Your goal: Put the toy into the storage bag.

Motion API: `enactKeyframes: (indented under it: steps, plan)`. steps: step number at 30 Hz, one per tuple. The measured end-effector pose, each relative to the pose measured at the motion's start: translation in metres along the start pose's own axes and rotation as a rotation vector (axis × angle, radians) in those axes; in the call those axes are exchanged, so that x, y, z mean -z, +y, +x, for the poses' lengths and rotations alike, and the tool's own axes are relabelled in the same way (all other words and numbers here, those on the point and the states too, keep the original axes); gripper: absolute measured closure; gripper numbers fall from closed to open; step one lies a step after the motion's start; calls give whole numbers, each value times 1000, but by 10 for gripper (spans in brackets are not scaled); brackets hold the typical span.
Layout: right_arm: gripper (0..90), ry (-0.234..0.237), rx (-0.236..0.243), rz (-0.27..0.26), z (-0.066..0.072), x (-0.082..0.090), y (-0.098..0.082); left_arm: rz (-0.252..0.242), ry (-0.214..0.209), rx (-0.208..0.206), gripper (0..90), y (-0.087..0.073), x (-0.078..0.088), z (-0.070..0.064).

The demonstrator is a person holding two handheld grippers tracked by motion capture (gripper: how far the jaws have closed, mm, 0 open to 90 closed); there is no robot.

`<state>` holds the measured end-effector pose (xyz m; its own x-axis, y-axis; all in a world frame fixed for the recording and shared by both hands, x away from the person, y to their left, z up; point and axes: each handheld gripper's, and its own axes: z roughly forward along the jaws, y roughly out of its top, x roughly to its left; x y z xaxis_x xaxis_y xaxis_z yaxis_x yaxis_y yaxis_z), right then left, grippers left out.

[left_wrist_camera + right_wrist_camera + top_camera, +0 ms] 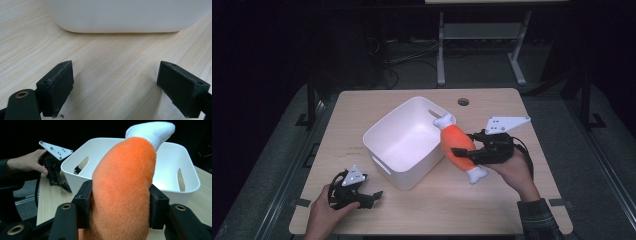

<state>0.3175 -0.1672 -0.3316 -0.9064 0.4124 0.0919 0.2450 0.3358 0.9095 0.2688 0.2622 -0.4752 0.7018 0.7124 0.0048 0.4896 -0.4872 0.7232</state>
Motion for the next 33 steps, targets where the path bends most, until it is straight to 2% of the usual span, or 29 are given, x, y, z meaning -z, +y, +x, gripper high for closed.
enactKeyframes:
  steps: [5,17,33]
  plan:
    - [479,15,7,-3,-3,-7,8,2,-1,-1,129,0,0,0]
    - [470,41,24,30,-12,-23,28,0,-1,0,129,0,0,0]
    - [470,68,71,65,-14,-46,55,0,0,0,129,0,0,0]
